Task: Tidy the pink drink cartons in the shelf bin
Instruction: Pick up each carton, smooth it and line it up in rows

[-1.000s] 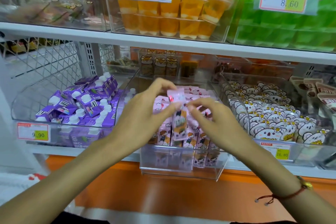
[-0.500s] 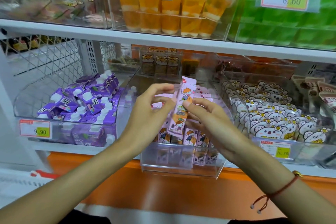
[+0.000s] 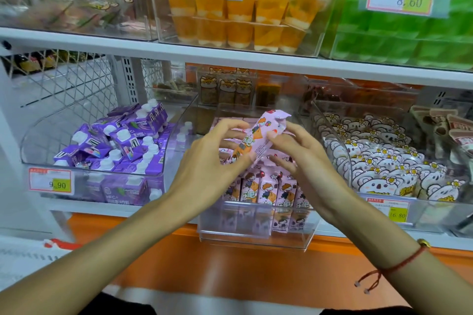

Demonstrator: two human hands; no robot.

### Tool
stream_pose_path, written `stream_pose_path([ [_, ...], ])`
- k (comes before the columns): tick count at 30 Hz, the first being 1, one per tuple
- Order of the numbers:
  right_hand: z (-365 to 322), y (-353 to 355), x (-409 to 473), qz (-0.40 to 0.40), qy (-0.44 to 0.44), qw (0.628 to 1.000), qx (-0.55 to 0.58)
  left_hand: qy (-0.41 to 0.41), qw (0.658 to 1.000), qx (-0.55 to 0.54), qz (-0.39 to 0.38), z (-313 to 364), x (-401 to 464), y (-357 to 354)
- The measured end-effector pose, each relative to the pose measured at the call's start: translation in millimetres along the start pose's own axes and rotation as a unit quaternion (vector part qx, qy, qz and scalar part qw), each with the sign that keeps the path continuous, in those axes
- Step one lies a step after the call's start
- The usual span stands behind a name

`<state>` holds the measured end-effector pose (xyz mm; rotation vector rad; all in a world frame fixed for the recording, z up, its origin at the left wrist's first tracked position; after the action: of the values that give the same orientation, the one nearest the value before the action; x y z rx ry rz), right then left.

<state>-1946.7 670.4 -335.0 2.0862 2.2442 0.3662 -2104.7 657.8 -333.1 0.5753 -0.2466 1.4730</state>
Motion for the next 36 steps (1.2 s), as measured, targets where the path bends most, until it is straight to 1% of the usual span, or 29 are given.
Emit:
stream_pose_path([
  [4, -5.1, 2.0, -1.1, -0.006, 0.020, 1.000, -0.003, -0.007, 1.000, -0.001, -0.017, 0.3, -0.4, -0.2],
  [10, -3.4, 4.3, -0.6, 0.020, 0.017, 1.000, 0.005, -0.055, 0.997, 0.060, 0.005, 2.7, -1.2, 2.9],
  [13, -3.6, 5.9, -0.2, 0.025, 0.022, 0.999, 0.005, -0.039, 0.998, 0.040, -0.004, -0.2, 0.2, 2.3],
  [15, -5.2, 6.2, -1.1, 0.006, 0.036, 0.999, -0.002, -0.009, 1.000, -0.012, -0.017, -4.0, 2.9, 2.0],
  [17, -7.2, 6.3, -2.3, -0.007, 0.059, 0.998, -0.029, 0.010, 0.998, -0.050, -0.036, -7.2, 4.3, 1.2],
  [19, -10.9, 7.0, -4.7, 0.007, 0.099, 0.993, -0.065, 0.004, 0.998, -0.050, -0.044, -8.9, 4.1, 0.8],
  [23, -22.3, 2.0, -13.4, 0.011, 0.206, 0.971, -0.124, -0.028, 0.999, -0.035, -0.019, -9.4, 4.8, 4.6],
  [26, -25.0, -0.7, -15.6, 0.013, 0.238, 0.959, -0.154, -0.043, 0.998, -0.036, -0.011, -7.4, 5.7, 7.1],
  [31, -24.7, 1.6, -14.4, 0.013, 0.232, 0.962, -0.146, -0.030, 0.998, -0.041, -0.026, -5.6, 5.5, 6.3],
  [33, -23.3, 5.4, -12.5, 0.017, 0.203, 0.973, -0.109, -0.004, 0.997, -0.067, -0.039, -3.8, 6.6, 5.6],
  [36, -20.0, 10.8, -7.5, 0.023, 0.150, 0.985, -0.082, 0.054, 0.990, -0.122, -0.033, -0.2, 9.5, 5.9],
])
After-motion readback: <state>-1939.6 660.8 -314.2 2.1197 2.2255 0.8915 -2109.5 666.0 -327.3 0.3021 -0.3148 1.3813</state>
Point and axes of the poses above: each hand's wrist, its own x-axis towards the middle knuckle, its own y-axis out of the back of the hand, z = x × y, the point moved 4 cm from there along x, towards the middle knuckle, and after that the axes turned 15 degrees about -x, right-handed, at the moved point
